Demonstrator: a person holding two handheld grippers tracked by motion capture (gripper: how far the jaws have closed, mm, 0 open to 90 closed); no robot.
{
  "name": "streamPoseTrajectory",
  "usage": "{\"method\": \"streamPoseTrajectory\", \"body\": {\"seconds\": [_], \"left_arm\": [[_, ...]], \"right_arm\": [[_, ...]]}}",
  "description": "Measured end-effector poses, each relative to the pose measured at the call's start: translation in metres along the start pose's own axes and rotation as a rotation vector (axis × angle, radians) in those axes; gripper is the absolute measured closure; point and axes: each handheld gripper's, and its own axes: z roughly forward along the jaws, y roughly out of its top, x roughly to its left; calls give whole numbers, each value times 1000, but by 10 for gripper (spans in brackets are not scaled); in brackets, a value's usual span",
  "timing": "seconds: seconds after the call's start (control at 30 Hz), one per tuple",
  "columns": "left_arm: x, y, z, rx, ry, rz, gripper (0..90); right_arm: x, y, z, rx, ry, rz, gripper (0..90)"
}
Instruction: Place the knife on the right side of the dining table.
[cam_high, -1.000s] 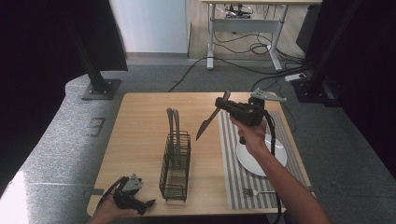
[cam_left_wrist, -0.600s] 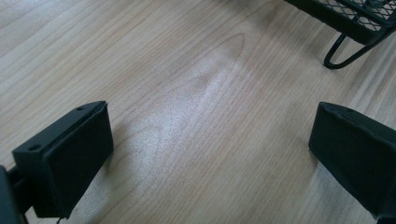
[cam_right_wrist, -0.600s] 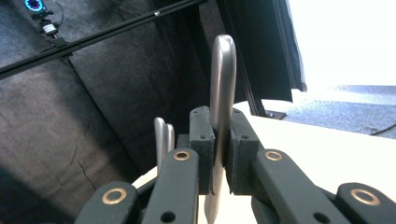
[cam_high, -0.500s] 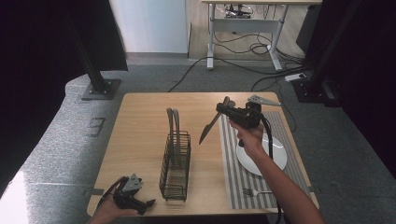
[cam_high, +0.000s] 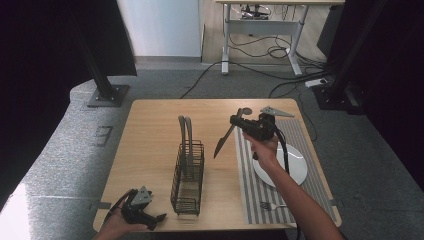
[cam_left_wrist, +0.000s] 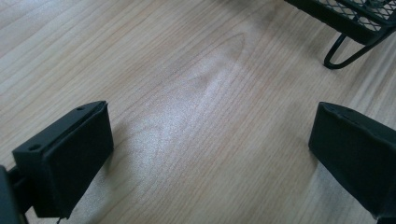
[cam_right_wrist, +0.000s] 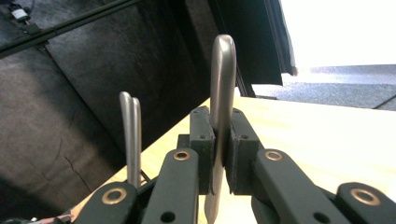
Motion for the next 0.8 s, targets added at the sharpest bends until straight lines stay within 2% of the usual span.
{"method": "streamPoseTrajectory", "body": {"seconds": [0.27, 0.8], "left_arm": [[0, 0, 0, -1, 0, 0, 0], [0, 0, 0, -1, 0, 0, 0]], "right_arm": [[-7, -4, 3, 7, -29, 3, 829], [-27, -3, -3, -5, -88, 30, 829]]}}
